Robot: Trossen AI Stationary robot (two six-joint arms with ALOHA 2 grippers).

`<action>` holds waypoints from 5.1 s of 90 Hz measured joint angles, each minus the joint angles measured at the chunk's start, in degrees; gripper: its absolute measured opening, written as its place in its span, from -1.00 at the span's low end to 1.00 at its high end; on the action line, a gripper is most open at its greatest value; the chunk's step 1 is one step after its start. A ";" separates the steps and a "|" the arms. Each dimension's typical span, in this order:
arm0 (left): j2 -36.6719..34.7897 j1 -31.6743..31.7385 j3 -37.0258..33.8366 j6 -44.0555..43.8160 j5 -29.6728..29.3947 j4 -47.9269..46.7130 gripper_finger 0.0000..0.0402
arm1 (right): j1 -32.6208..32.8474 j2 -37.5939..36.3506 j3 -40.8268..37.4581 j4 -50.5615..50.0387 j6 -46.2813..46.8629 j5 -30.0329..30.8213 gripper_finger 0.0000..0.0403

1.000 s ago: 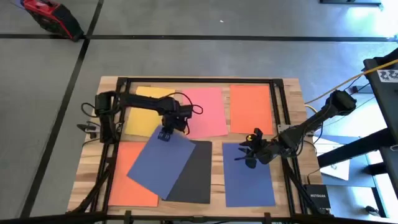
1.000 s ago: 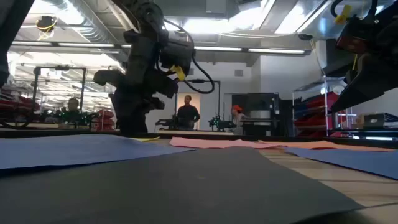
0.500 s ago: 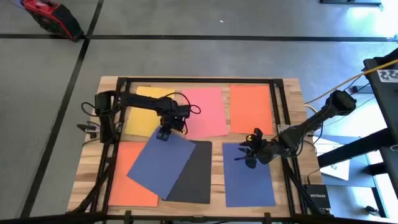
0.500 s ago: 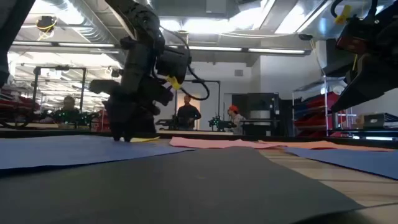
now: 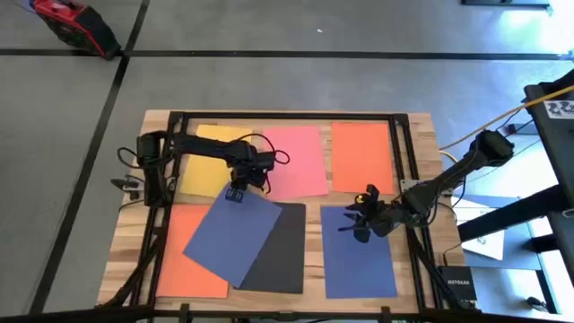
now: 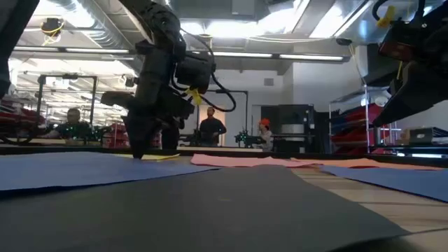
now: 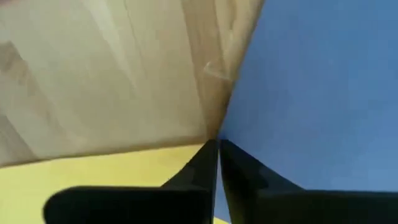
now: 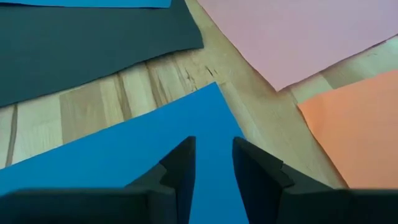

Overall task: Organize paper
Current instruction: Stack the blue paper on top of the blue paper on the table

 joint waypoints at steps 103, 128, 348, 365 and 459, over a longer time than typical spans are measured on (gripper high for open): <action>0.13 -1.05 3.16 -29.86 -1.45 -6.30 -0.45 | -0.02 0.01 0.00 -0.11 0.21 -0.15 -0.53; 0.02 -2.69 3.16 -28.59 3.01 -13.95 -0.81 | -0.02 0.00 0.00 -0.09 0.18 0.05 -0.53; -45.05 4.40 -37.51 -58.97 -5.33 28.85 -0.71 | -0.01 0.02 -0.17 -0.37 -0.03 1.87 -0.53; -44.85 8.29 -40.61 -58.82 1.75 30.90 -0.49 | -0.01 0.02 -0.17 -0.41 -0.03 1.85 -0.53; -41.66 9.29 -48.49 -67.11 13.42 42.59 -0.35 | 0.00 0.02 -0.15 -0.39 -0.19 1.95 -0.53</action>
